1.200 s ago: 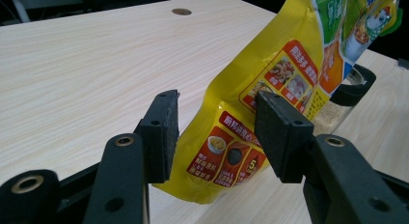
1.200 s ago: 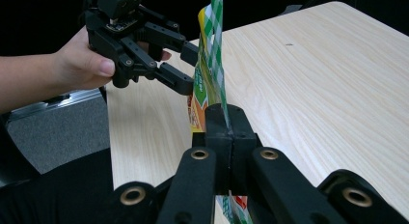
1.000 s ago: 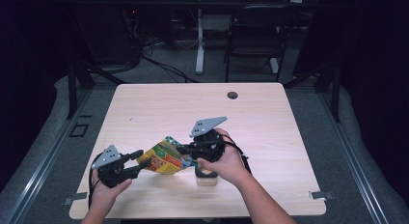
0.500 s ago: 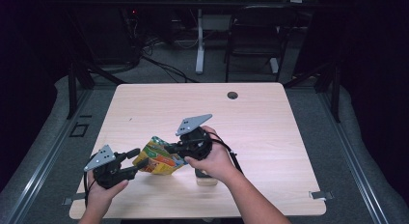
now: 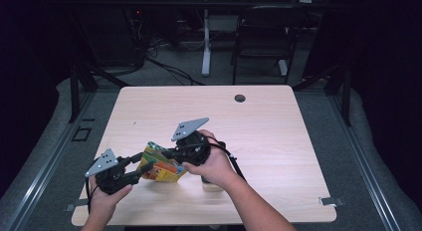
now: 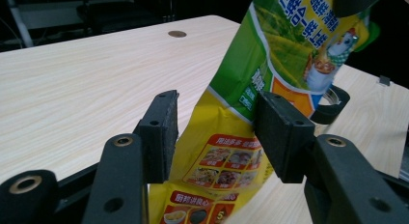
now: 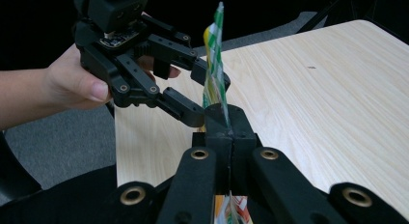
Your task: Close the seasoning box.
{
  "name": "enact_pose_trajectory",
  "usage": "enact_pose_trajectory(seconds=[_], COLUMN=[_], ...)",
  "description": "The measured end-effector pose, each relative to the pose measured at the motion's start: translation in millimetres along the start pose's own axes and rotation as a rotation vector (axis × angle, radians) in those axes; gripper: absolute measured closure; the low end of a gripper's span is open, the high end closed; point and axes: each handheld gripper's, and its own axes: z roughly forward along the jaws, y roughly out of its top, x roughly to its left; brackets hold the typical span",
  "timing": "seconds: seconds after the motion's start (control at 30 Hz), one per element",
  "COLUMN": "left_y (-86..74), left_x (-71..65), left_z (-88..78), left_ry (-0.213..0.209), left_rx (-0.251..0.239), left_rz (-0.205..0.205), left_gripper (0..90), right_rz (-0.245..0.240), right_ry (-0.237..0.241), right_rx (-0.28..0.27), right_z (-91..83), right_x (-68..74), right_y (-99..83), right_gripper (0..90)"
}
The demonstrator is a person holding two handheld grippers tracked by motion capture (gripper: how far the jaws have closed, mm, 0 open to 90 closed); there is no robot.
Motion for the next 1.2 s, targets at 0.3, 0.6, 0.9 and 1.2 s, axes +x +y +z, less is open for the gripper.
enact_pose_trajectory(seconds=[0.3, 0.6, 0.9, 1.2], left_y=[-4.1, -5.7, -6.4, -7.3], left_x=[1.4, 3.1, 5.0, 2.3], left_z=[3.4, 0.5, 0.0, 3.4], left_ry=[-0.010, -0.016, -0.015, -0.022], left_rx=[0.009, 0.015, 0.020, 0.031], left_rz=[0.003, -0.004, -0.008, -0.005], left_gripper=[52.3, 52.9, 52.8, 52.1], right_rz=[0.009, 0.023, 0.039, 0.000], right_ry=[0.003, 0.008, 0.011, -0.016], right_rx=[0.006, -0.009, -0.008, -0.008], right_z=[1.8, 4.4, -1.3, -7.2], right_x=[-0.4, 0.0, -2.3, -0.1], right_y=[0.9, -4.6, -14.8, -18.1], right_gripper=[90.0, 86.5, 83.6, 90.0])
